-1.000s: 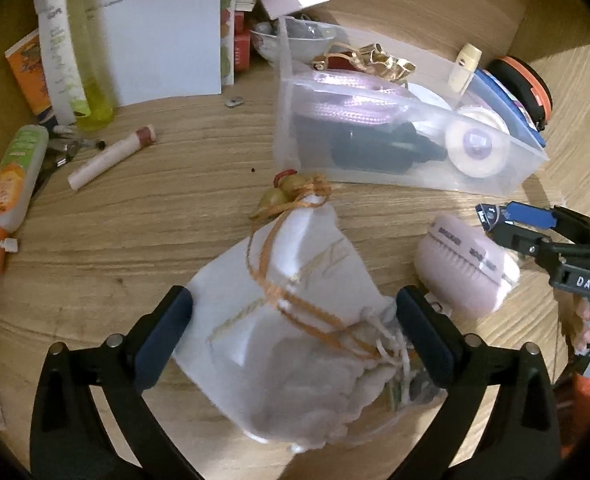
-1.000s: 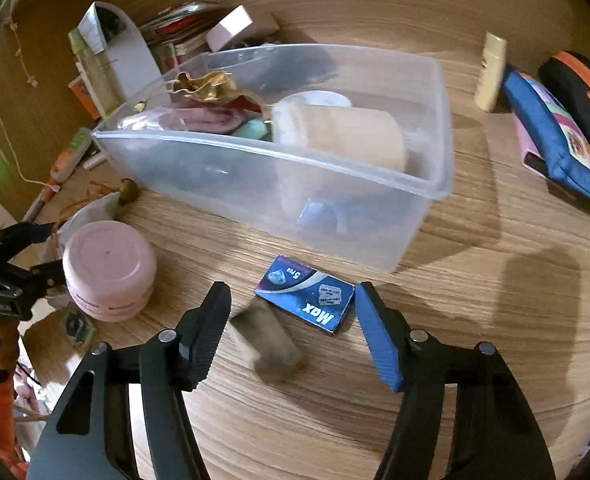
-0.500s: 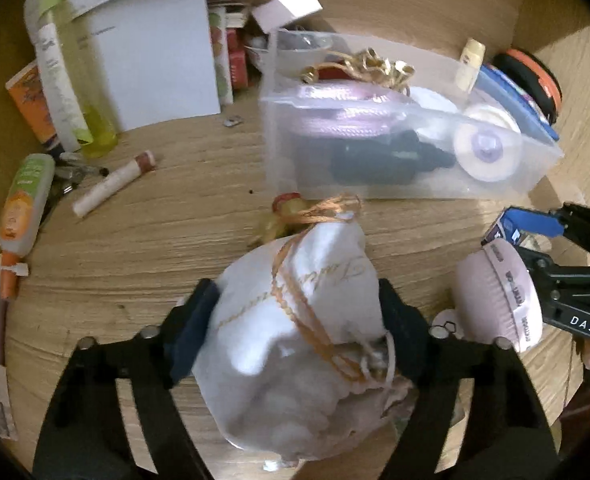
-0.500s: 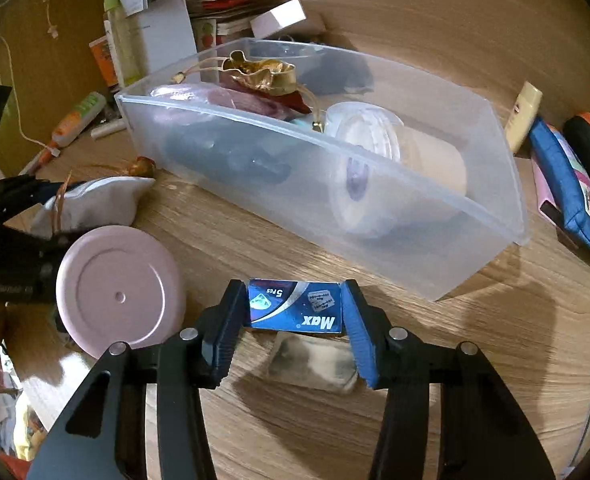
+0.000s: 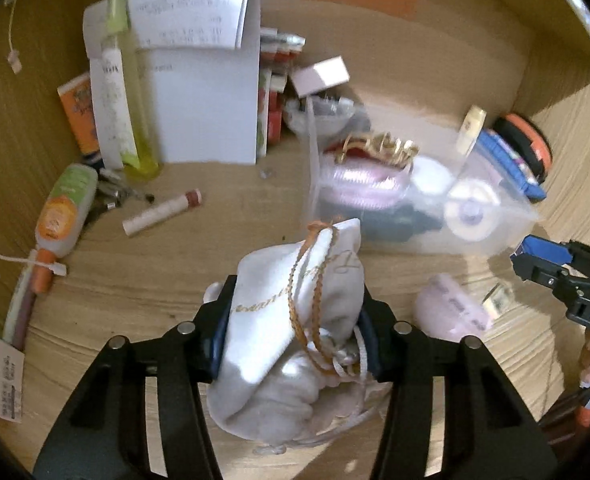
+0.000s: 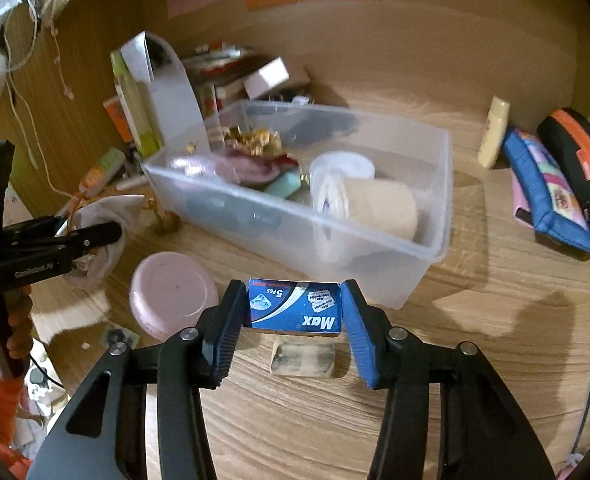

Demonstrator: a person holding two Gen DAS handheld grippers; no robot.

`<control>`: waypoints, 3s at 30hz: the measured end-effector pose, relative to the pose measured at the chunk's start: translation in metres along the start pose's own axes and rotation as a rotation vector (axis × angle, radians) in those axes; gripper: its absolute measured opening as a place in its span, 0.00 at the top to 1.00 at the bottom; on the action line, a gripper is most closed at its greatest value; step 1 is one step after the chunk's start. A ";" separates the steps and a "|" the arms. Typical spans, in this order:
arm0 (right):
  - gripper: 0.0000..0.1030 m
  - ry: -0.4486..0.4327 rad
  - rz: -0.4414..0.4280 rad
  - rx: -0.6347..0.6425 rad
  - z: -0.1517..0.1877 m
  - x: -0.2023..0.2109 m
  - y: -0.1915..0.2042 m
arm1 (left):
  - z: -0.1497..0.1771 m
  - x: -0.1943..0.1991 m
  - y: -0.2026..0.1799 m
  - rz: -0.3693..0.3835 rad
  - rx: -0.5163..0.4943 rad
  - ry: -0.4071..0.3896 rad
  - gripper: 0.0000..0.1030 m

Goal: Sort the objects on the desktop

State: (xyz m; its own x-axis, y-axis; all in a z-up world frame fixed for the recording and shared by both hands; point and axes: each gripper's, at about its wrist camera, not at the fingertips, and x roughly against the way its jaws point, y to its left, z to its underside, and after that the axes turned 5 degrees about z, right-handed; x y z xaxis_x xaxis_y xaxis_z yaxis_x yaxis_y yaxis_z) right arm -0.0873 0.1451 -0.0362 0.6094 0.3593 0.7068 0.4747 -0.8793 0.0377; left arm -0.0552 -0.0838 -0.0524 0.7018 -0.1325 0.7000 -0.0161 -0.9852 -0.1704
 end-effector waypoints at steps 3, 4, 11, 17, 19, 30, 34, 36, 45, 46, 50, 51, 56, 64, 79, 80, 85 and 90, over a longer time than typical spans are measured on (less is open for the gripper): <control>0.56 -0.031 0.000 -0.005 -0.006 0.013 0.001 | -0.008 0.012 -0.004 0.012 0.000 -0.034 0.50; 0.56 -0.042 -0.001 -0.005 -0.009 0.017 0.001 | -0.011 0.015 -0.006 0.017 0.000 -0.044 0.50; 0.56 -0.118 0.000 0.001 -0.026 0.040 -0.001 | -0.037 0.035 -0.020 0.061 -0.018 -0.120 0.50; 0.56 -0.164 0.015 -0.012 -0.040 0.050 -0.009 | -0.064 0.034 -0.031 0.108 -0.025 -0.146 0.50; 0.56 -0.166 0.014 -0.020 -0.044 0.049 -0.012 | -0.073 0.030 -0.034 0.123 -0.024 -0.141 0.50; 0.56 -0.145 0.003 -0.041 -0.052 0.033 -0.024 | -0.076 0.000 -0.042 0.216 -0.053 -0.023 0.50; 0.56 -0.125 -0.004 -0.056 -0.054 0.022 -0.026 | -0.069 -0.010 -0.044 0.191 -0.082 0.020 0.49; 0.56 -0.119 -0.007 -0.063 -0.056 0.016 -0.026 | -0.070 -0.018 -0.040 0.201 -0.056 0.053 0.49; 0.56 -0.082 -0.012 -0.061 -0.068 -0.010 -0.020 | -0.084 -0.036 -0.027 0.264 0.141 0.061 0.32; 0.56 -0.078 -0.014 -0.060 -0.069 -0.013 -0.019 | -0.086 -0.037 -0.030 0.254 0.144 0.051 0.32; 0.56 -0.060 -0.019 -0.046 -0.073 -0.022 -0.013 | -0.090 -0.052 -0.044 0.251 0.113 0.072 0.32; 0.56 -0.057 -0.018 -0.043 -0.073 -0.024 -0.012 | -0.090 -0.054 -0.045 0.255 0.109 0.079 0.32; 0.56 -0.044 -0.017 -0.030 -0.075 -0.029 -0.008 | -0.085 -0.039 -0.040 0.226 0.075 0.044 0.32; 0.56 -0.032 -0.028 -0.051 -0.077 -0.037 -0.011 | -0.051 -0.010 -0.019 0.132 0.019 0.030 0.20; 0.56 -0.006 -0.008 -0.034 -0.079 -0.043 -0.003 | -0.021 -0.066 -0.027 0.227 -0.035 0.197 0.08; 0.56 -0.004 0.001 -0.024 -0.080 -0.045 -0.002 | -0.021 -0.068 -0.029 0.237 -0.036 0.202 0.08; 0.56 0.013 0.027 0.022 -0.086 -0.054 0.004 | -0.021 -0.083 -0.049 0.257 -0.076 0.233 0.07; 0.57 0.052 0.027 0.059 -0.088 -0.070 0.013 | -0.019 -0.098 -0.058 0.232 -0.086 0.242 0.07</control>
State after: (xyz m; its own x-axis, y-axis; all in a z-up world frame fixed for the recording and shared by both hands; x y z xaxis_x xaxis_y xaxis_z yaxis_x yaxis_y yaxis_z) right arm -0.1798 0.0814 -0.0226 0.5895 0.3181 0.7425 0.4966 -0.8677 -0.0225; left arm -0.1362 -0.0156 -0.0977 0.4830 -0.3656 0.7956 -0.2222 -0.9301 -0.2925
